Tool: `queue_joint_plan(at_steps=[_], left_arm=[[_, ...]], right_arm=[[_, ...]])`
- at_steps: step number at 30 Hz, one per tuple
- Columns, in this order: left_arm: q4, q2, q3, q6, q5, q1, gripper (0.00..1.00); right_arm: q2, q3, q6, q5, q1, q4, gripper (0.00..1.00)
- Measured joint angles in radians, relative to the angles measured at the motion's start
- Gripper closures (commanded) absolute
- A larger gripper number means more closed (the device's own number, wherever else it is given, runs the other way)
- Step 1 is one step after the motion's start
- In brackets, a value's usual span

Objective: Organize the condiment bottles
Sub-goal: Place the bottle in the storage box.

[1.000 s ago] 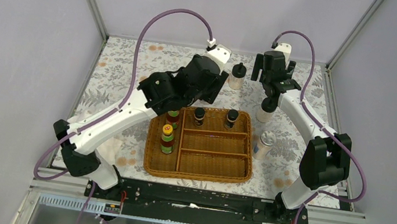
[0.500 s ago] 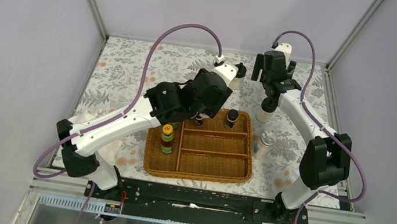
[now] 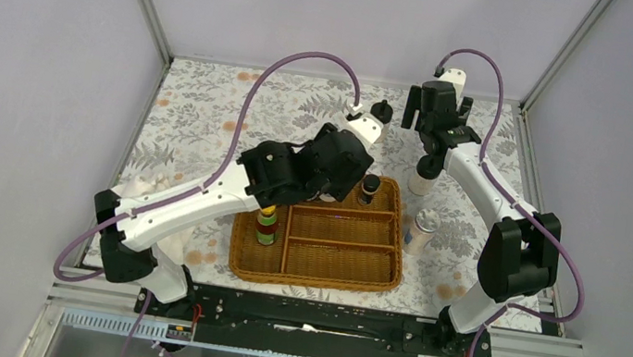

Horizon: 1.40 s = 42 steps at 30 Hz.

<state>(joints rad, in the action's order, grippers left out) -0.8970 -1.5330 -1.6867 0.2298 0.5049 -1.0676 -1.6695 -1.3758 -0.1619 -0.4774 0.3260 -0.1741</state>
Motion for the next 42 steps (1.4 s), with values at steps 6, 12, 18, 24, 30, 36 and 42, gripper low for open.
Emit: queue_joint_plan(at_steps=[6, 12, 18, 24, 30, 36, 42], left_arm=[[0.000, 0.000, 0.027, 0.015, -0.002, -0.010, 1.00], [0.003, 0.004, 0.069, 0.036, -0.011, -0.019, 1.00], [0.011, 0.036, 0.132, 0.061, -0.014, -0.020, 1.00], [0.044, 0.091, 0.216, 0.093, -0.014, -0.020, 1.00], [0.080, 0.148, 0.289, 0.135, -0.015, -0.020, 1.00], [0.114, 0.182, 0.334, 0.167, -0.018, -0.020, 1.00], [0.142, 0.182, 0.382, 0.193, -0.031, -0.020, 1.00]], right_arm=[[0.000, 0.000, 0.000, 0.000, -0.001, 0.000, 0.04], [0.000, 0.000, 0.000, 0.000, -0.003, 0.000, 0.04], [0.000, 0.000, 0.000, 0.000, -0.006, 0.000, 0.04], [0.000, 0.000, 0.000, 0.000, -0.006, 0.000, 0.04], [0.000, 0.000, 0.000, 0.000, -0.006, 0.000, 0.04], [0.000, 0.000, 0.000, 0.000, -0.006, 0.000, 0.04], [0.000, 0.001, 0.000, 0.000, -0.006, 0.000, 0.04]])
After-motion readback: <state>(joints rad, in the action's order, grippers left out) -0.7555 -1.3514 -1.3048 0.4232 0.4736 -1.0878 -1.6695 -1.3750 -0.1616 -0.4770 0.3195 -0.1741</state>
